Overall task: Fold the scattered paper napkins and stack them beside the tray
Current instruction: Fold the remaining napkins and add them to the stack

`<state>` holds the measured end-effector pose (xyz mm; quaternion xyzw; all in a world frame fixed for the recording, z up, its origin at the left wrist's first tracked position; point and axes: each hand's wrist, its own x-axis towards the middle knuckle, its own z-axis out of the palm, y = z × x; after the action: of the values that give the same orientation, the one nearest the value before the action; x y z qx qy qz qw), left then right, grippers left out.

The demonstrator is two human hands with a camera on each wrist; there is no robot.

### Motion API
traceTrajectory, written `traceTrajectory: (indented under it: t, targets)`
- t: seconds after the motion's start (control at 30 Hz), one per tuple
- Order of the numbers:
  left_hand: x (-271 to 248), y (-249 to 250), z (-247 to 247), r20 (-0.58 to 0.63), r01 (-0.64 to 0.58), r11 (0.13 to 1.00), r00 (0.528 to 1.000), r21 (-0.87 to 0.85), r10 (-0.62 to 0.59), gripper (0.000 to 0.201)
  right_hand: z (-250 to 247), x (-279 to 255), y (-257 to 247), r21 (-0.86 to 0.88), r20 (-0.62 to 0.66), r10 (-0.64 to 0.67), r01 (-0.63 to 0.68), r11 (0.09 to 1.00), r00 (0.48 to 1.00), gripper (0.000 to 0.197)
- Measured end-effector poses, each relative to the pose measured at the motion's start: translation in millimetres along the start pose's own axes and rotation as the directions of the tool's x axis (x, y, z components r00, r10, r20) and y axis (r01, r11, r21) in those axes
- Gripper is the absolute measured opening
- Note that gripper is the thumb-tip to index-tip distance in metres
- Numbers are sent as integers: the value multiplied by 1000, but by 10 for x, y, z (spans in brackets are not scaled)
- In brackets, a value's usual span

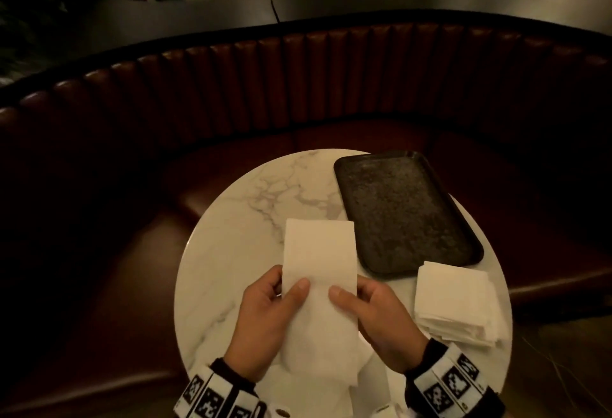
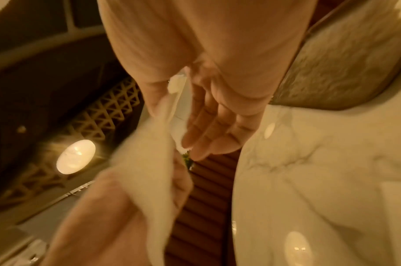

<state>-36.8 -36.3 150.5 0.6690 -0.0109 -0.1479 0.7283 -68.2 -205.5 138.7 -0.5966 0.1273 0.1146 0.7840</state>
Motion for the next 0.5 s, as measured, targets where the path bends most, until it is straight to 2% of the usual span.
traceTrajectory:
  t: [0.17, 0.23, 0.27, 0.33, 0.4, 0.5]
  targets:
    - [-171, 5, -135, 37, -19, 1000, 999, 21, 18, 18, 113, -91, -80, -52, -45, -27, 24, 998, 999, 21]
    - [-206, 25, -194, 32, -60, 995, 998, 75, 58, 10, 129, -145, -96, -38, -48, -28, 26, 999, 998, 21]
    - [-216, 40, -220, 32, -94, 990, 995, 108, 91, 14, 135, -177, -118, -29, -46, -44, 43, 999, 998, 22]
    - [-240, 111, -257, 43, -161, 974, 987, 161, 156, 19, 135, -240, -186, -26, -25, -86, 85, 996, 996, 25]
    - [-268, 224, -272, 79, -216, 963, 975, 160, 206, 6, 142, -298, -275, -45, -5, -146, 146, 988, 989, 27]
    - [-309, 365, -278, 179, -275, 950, 952, 146, 248, 18, 122, -357, -371, -110, -32, -264, 259, 960, 964, 23]
